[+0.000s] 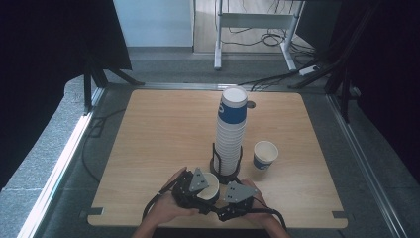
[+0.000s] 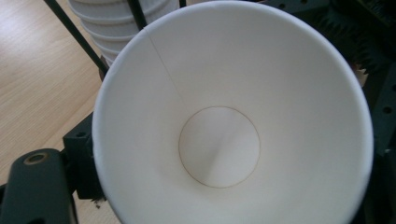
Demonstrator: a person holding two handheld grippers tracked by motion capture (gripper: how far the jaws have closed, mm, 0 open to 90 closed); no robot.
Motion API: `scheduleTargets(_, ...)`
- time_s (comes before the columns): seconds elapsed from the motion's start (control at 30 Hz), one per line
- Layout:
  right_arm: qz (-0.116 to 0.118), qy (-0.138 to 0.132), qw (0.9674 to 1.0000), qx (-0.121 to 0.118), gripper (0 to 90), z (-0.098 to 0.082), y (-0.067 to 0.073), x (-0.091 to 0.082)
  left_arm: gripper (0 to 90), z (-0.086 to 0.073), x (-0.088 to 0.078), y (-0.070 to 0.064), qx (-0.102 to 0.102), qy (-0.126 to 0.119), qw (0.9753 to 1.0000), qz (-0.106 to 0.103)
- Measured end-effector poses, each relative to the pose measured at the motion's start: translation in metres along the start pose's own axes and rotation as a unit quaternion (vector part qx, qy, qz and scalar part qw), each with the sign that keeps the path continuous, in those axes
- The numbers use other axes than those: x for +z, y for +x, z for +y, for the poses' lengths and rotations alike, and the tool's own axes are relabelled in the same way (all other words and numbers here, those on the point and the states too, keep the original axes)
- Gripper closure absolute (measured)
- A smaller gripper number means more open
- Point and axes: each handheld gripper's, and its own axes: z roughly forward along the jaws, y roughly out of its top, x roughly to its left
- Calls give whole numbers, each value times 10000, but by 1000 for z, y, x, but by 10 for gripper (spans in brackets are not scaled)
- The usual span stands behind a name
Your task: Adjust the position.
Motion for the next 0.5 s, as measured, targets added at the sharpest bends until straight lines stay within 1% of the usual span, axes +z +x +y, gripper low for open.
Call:
scheduleTargets(0.1, -66, 8, 10000, -72, 217, -1, 1, 2, 155, 0, 0, -1, -11, -9, 10000, -37)
scheduleTargets(0.2, -83, 22, 9999, -99, 255, -2, 3, 4, 155, 1, -1, -2, -44, -42, 10000, -56)
scheduleTargets(0.3, -103, 6, 9998, -141, 263, -2, 4, 4, 152, 0, 0, -2, -34, -46, 10000, -40)
scheduleTargets(0.4, -98, -29, 9999, -130, 267, -3, 4, 4, 144, 0, 1, -1, -54, -47, 10000, -66)
scheduleTargets(0.5, -126, -39, 9998, -150, 271, -4, 4, 4, 123, -1, 1, 0, -136, -123, 9998, -94)
